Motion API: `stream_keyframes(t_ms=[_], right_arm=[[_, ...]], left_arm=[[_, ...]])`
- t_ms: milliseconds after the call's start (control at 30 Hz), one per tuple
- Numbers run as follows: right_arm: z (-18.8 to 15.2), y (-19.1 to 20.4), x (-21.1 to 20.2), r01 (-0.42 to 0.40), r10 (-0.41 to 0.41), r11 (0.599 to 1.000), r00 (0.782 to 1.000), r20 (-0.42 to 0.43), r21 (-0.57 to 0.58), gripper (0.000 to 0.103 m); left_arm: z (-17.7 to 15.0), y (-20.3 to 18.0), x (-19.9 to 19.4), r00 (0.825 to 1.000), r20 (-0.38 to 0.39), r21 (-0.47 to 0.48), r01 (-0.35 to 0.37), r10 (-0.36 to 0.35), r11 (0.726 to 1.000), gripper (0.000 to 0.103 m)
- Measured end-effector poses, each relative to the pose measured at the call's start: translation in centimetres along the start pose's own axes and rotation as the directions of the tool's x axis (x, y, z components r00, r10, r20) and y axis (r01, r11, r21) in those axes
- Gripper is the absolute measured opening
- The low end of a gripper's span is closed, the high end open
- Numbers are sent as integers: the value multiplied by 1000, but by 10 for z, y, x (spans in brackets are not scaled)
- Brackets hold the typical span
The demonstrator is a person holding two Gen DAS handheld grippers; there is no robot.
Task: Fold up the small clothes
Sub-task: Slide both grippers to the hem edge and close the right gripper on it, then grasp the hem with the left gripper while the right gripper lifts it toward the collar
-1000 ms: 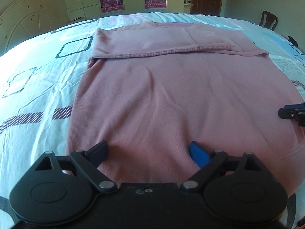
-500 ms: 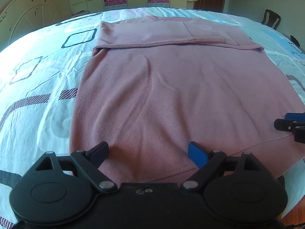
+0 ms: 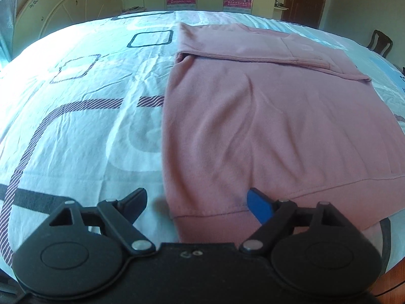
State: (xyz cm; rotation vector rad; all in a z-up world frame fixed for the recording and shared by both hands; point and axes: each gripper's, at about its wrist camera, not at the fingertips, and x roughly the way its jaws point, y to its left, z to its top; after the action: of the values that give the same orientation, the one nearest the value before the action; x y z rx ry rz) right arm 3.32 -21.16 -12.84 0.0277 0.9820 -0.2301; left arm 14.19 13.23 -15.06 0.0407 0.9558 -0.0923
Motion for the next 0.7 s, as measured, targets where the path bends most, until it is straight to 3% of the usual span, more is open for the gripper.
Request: stream_keyframes(t_ms=[333, 467, 500, 600, 700], right_arm=[[-9, -25, 0, -35, 41, 990, 999, -35, 139, 53], [-14, -30, -1, -66, 79, 975, 996, -51, 211, 50], [-14, -29, -2, -79, 92, 973, 994, -50, 216, 38], [-12, -28, -3, -99, 117, 965, 991, -64, 242, 28], [-8, -28, -4, -131, 157, 957, 984, -82, 257, 13]], left_arm=[[-18, 23, -7, 996, -48, -95, 67, -72, 993, 84], [-20, 25, -8, 993, -52, -112, 99, -106, 989, 76], [-19, 25, -8, 991, -53, -116, 114, -121, 987, 68], [-16, 25, -9, 977, -73, -140, 188, -200, 972, 35], [-10, 24, -3, 962, -96, -162, 238, -256, 958, 20]])
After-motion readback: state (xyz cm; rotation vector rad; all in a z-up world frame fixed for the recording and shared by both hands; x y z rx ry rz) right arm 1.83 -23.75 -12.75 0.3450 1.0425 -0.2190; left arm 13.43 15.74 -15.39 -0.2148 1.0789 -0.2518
